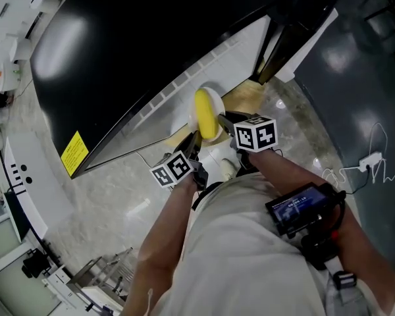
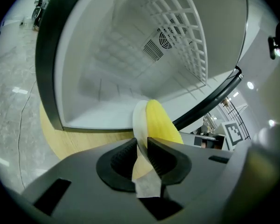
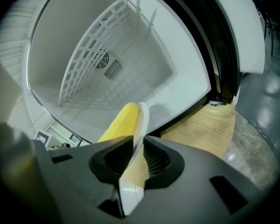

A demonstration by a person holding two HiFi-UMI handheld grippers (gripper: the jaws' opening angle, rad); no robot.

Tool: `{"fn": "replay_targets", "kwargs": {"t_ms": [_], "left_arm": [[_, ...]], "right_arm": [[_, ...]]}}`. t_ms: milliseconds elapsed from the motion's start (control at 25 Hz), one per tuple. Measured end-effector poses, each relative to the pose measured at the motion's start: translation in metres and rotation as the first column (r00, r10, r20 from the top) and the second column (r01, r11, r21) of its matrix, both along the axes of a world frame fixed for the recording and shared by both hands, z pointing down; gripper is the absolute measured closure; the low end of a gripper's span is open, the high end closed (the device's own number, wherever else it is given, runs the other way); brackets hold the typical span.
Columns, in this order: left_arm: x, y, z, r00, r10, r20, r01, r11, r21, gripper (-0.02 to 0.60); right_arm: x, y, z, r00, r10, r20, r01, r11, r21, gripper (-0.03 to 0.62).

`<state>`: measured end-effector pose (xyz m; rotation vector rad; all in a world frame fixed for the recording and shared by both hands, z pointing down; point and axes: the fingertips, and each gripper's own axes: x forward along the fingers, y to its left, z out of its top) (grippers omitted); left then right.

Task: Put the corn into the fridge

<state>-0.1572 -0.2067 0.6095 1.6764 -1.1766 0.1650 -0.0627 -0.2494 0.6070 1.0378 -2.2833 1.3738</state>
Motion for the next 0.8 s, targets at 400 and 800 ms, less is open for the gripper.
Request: {"fn": "replay_targets", "kwargs": {"t_ms": [400, 800], "left_arm": [[0.008, -0.049, 0.001, 1.0, -0.004, 0.028, 0.003, 1.0, 0.027, 0.511], [0.004, -0.079, 0.006, 0.996, -0.042, 0.084, 0.038, 0.998, 0.046, 0.511]], "right_arm": [[0.013, -0.042, 0.001, 0.996, 0.087, 0.018, -0.087, 0.996, 0.013, 0.526], [0.01, -0.068, 0.009, 0.986, 0.168, 0.004, -0.168, 0.986, 0.001, 0.526]]}}
